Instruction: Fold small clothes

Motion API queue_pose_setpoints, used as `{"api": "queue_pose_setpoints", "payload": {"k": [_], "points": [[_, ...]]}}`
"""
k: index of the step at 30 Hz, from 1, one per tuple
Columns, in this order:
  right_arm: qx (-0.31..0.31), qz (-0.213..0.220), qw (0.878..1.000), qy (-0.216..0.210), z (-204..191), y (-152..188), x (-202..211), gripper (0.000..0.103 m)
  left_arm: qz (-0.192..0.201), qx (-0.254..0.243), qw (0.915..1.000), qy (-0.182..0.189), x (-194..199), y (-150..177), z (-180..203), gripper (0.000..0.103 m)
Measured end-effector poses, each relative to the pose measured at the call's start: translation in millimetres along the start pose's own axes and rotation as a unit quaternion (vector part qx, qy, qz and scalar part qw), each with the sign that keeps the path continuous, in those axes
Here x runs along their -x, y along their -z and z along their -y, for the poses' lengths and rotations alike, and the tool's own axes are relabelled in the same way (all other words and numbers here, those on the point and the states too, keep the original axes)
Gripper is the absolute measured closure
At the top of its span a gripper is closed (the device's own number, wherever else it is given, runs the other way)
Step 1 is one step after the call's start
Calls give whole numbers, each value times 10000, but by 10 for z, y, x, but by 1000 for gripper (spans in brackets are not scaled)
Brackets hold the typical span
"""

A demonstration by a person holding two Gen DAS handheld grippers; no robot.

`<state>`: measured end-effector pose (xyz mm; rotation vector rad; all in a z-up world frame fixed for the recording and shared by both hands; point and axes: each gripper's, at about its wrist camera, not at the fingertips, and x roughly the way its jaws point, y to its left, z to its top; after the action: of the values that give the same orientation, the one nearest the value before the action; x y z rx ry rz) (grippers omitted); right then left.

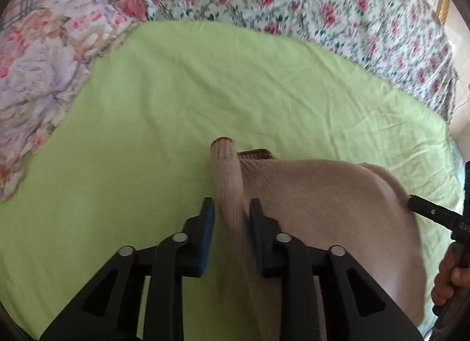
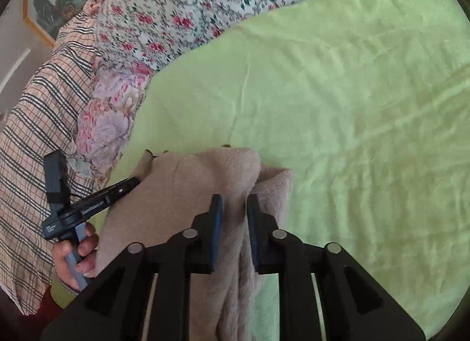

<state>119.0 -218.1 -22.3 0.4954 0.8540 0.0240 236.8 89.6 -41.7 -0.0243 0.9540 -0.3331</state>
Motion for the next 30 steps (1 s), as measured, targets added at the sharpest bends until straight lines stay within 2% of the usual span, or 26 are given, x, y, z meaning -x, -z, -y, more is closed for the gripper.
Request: {"api": "queue_pose_setpoints", "payload": {"k": [6,10,13,20,22,23,24,26,28,30], "points": [[8,43,9997,-239,-137,320,355,82,390,-180,9984,377,767,535,78,73],[-45,-97,9996,-262,-165,529,381,81,328,-269,9985,356,875,785,250,73],[-36,-201,9996,-206,-160,640,364,72,286,-288,9986,340,821,787,358,74],[-16,-301,9994,-188,-128,793,322,72,507,-543,9951,651,847,691,557,77],[-14,-361,9992,-179,-110,792,278,72,377,-679,9943,731,752,721,603,81],[-26,-385,9991,-170,-97,793,260,73,226,-701,9948,707,633,763,612,82],[-17,-419,9989,-187,-92,791,241,86,136,-682,9955,636,551,793,600,82],[57,-405,9989,-225,-121,789,254,88,-52,-608,9968,525,398,851,559,82],[228,-309,9991,-154,-180,768,313,90,-55,-509,9972,552,383,864,536,82],[361,-375,9986,34,-184,762,286,90,-53,-631,9972,404,380,864,602,82]]}}
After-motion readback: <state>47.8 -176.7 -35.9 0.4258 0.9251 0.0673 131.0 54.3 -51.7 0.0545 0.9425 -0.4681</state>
